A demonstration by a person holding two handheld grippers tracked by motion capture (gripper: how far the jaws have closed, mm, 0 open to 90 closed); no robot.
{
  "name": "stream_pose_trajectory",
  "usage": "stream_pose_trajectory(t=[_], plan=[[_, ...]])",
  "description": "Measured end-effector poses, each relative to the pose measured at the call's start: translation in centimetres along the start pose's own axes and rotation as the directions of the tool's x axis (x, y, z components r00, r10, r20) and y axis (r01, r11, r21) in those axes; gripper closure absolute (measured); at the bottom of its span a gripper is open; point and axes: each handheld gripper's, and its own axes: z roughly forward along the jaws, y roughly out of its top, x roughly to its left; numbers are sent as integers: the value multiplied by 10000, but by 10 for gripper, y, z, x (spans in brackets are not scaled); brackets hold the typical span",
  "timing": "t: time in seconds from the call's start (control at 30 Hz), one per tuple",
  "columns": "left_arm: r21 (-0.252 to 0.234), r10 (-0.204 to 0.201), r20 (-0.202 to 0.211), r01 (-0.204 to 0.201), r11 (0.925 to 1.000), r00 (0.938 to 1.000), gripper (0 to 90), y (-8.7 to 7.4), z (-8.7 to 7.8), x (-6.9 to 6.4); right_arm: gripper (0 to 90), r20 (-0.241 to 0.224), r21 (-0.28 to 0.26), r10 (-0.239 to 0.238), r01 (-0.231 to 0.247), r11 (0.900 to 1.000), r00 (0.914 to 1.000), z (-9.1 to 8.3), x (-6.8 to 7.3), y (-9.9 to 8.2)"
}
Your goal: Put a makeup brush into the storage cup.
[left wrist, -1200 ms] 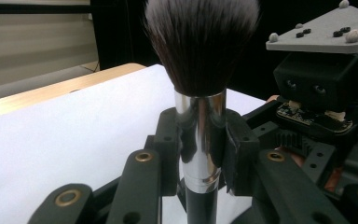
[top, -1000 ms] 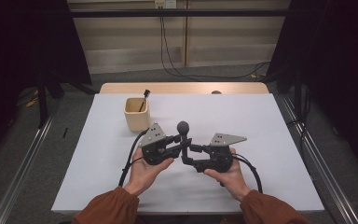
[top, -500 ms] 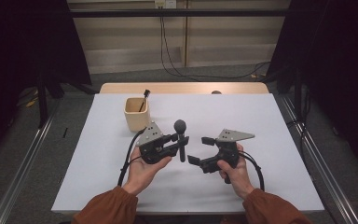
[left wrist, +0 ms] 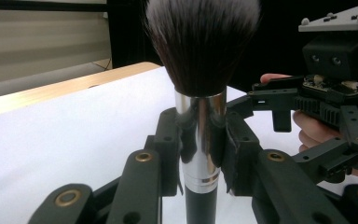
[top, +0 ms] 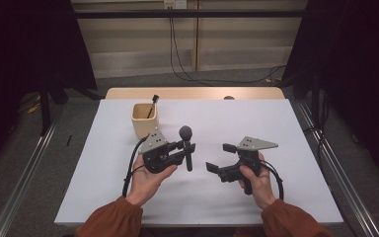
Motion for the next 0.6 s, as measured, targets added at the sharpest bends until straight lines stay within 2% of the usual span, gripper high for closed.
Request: stream_pose_trajectory(t=[0.07, 0.23, 0.3, 0.37, 0.4, 0.57, 0.6], plan=[[75, -16, 30, 15, 10000, 10000, 710, 0, -2, 1, 12, 235, 101, 12, -15, 9999, 9997, -1, 0, -1], [117, -40, -40, 41, 9999, 10000, 710, 0, -5, 4, 15, 896, -178, -167, 184, 9997, 9958, -7, -1, -5], [161, -43, -83, 44, 9999, 10000, 710, 1, -7, 5, 15, 952, -80, -261, 269, 9996, 9951, -10, -1, -6], [139, -2, -97, 3, 9999, 10000, 710, 2, -10, 7, 14, 980, -213, -295, 317, 9993, 9948, -13, -1, -8], [88, -43, -113, 44, 10000, 9999, 710, 2, -11, 8, 11, 1164, -317, -319, 358, 9989, 9927, -17, -1, -11], [64, -64, -369, 66, 10000, 9993, 710, 4, -20, 14, 7, 1402, -317, -437, 486, 9983, 9892, -31, -7, -18], [72, -55, -375, 58, 10000, 9993, 710, 4, -21, 15, 7, 1588, -402, -399, 468, 9981, 9865, -35, -9, -20]])
